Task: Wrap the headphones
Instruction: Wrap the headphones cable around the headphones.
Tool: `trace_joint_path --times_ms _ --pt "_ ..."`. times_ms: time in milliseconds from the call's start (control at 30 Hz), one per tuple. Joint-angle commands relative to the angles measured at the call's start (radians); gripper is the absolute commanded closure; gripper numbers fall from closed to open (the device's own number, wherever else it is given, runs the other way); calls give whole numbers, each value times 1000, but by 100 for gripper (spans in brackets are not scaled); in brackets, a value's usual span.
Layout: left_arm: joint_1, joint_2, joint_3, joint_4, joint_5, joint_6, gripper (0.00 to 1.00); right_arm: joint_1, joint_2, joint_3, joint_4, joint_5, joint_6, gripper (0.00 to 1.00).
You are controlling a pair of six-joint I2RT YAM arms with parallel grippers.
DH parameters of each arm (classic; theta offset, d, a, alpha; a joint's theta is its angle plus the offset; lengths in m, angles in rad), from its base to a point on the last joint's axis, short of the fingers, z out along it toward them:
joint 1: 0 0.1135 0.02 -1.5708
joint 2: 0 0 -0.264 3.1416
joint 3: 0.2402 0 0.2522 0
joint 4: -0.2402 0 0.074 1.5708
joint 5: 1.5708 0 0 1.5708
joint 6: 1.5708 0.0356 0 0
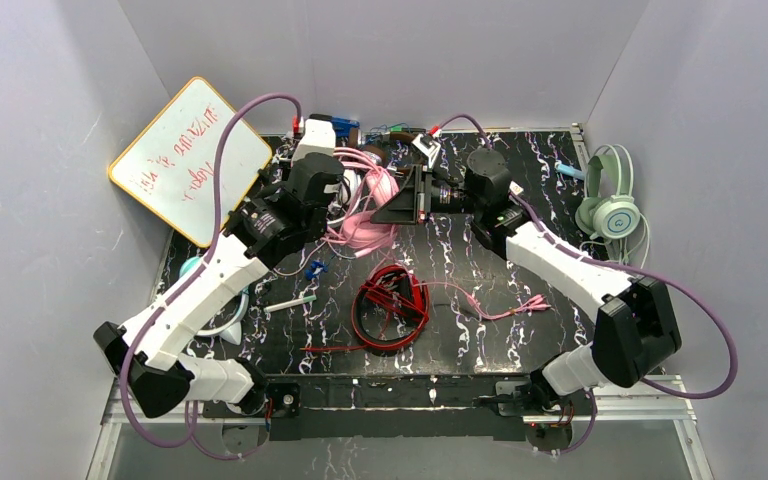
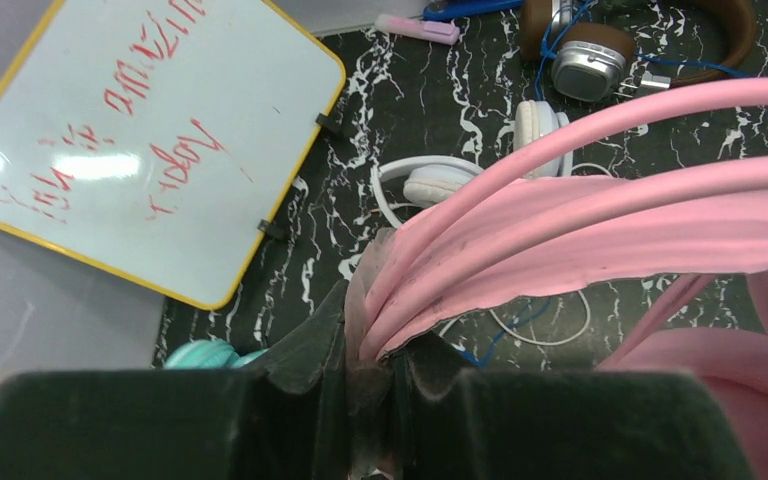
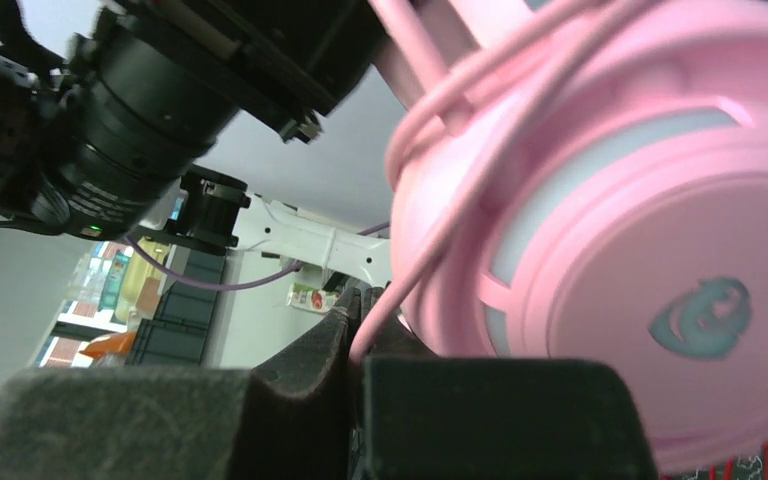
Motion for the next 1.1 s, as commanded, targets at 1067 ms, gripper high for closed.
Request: trace_joint_path --times_ms 1067 --pt "210 252 230 -188 454 -648 100 151 -47 -73 55 134 -76 81"
